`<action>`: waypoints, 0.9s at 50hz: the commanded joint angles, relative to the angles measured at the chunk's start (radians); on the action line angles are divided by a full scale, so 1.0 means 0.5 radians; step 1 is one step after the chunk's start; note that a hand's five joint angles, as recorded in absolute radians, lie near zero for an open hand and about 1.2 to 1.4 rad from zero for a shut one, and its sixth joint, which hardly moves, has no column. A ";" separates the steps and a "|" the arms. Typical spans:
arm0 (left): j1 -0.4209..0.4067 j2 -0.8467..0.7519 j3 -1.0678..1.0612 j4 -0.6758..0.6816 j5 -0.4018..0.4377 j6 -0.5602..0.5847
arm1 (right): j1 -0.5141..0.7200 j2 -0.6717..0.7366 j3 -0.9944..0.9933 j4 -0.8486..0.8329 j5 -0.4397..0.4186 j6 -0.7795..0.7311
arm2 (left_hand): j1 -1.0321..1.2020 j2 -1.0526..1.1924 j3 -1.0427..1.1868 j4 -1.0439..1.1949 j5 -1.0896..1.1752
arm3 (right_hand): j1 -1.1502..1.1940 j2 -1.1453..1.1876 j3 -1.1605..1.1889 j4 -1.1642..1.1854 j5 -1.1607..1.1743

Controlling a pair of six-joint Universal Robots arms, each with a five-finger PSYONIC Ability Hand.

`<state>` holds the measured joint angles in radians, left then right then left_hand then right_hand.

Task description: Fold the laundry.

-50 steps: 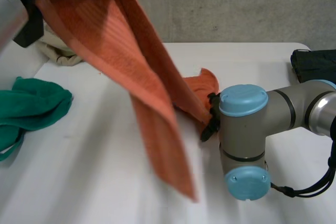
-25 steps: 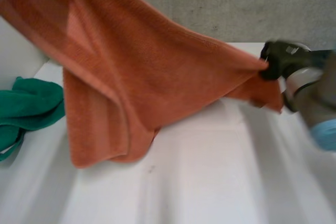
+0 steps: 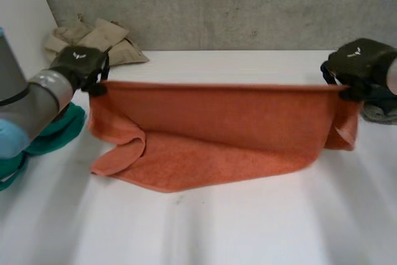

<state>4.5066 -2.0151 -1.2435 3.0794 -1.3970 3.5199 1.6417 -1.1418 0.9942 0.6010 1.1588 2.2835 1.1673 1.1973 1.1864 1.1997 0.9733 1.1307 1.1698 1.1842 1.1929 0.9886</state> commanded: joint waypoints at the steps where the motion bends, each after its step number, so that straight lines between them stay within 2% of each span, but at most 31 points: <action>1: -0.119 -0.154 0.502 0.608 -0.145 0.185 | 0.119 0.268 -0.525 -0.814 0.394 0.258 | 0.458 0.398 0.420 0.393 0.497 | 0.531 0.453 0.424 0.407 0.466; 2: -0.137 -0.142 0.575 0.834 -0.169 0.176 | 0.110 0.268 -0.583 -1.074 0.516 0.432 | 0.458 0.398 0.420 0.393 0.497 | 0.531 0.453 0.424 0.407 0.466; 5: -0.180 -0.105 0.646 1.239 -0.173 0.133 | 0.092 0.219 -0.590 -1.488 0.655 0.721 | 0.458 0.398 0.420 0.393 0.497 | 0.531 0.453 0.424 0.407 0.466; 9: -0.205 -0.099 0.665 1.437 -0.157 0.102 | 0.070 0.136 -0.476 -1.735 0.655 0.900 | 0.458 0.398 0.420 0.393 0.497 | 0.531 0.453 0.424 0.407 0.466; 15: -0.135 -0.090 0.597 1.293 -0.197 0.093 | 0.045 0.121 -0.335 -1.638 0.499 0.906 | 0.458 0.398 0.420 0.393 0.497 | 0.531 0.453 0.424 0.407 0.466; 20: -0.076 -0.023 0.322 1.250 -0.179 0.087 | 0.042 0.136 -0.182 -1.423 0.333 0.891 | 0.458 0.398 0.420 0.393 0.497 | 0.531 0.453 0.424 0.407 0.466; 27: -0.024 0.020 -0.215 1.278 0.026 0.087 | 0.021 0.151 0.150 -1.190 0.171 0.774 | 0.458 0.398 0.420 0.393 0.497 | 0.531 0.453 0.424 0.407 0.466; 31: 0.004 0.014 -0.516 1.272 0.116 0.102 | -0.016 0.188 0.346 -1.067 0.121 0.609 | 0.458 0.398 0.420 0.393 0.497 | 0.531 0.453 0.424 0.407 0.466; 35: 0.040 0.042 -0.807 1.208 0.134 0.179 | -0.068 0.207 0.499 -0.899 0.124 0.364 | 0.458 0.398 0.420 0.393 0.497 | 0.531 0.453 0.424 0.407 0.466; 39: 0.068 0.241 -1.111 0.969 0.128 0.409 | -0.120 0.158 0.641 -0.586 0.124 0.112 | 0.458 0.398 0.420 0.393 0.497 | 0.531 0.453 0.424 0.407 0.466; 40: 0.077 0.387 -1.215 0.798 0.128 0.528 | -0.145 0.097 0.686 -0.424 0.127 0.014 | 0.458 0.398 0.420 0.393 0.497 | 0.531 0.453 0.424 0.407 0.466; 43: 0.099 0.594 -1.354 0.491 0.140 0.663 | -0.215 -0.017 0.751 -0.151 0.146 -0.167 | 0.458 0.398 0.420 0.393 0.497 | 0.531 0.453 0.424 0.407 0.466; 45: 0.129 0.744 -1.458 0.172 0.165 0.771 | -0.322 -0.118 0.797 0.125 0.140 -0.376 | 0.458 0.398 0.420 0.393 0.497 | 0.531 0.453 0.424 0.407 0.466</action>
<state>4.5401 -1.8841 -1.7901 3.5485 -1.3268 3.7196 1.5821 -1.0717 1.3091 0.3053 1.2190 2.3513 1.1673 1.1973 1.1865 1.1997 0.9733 1.1307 1.1699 1.1884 1.1950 1.0121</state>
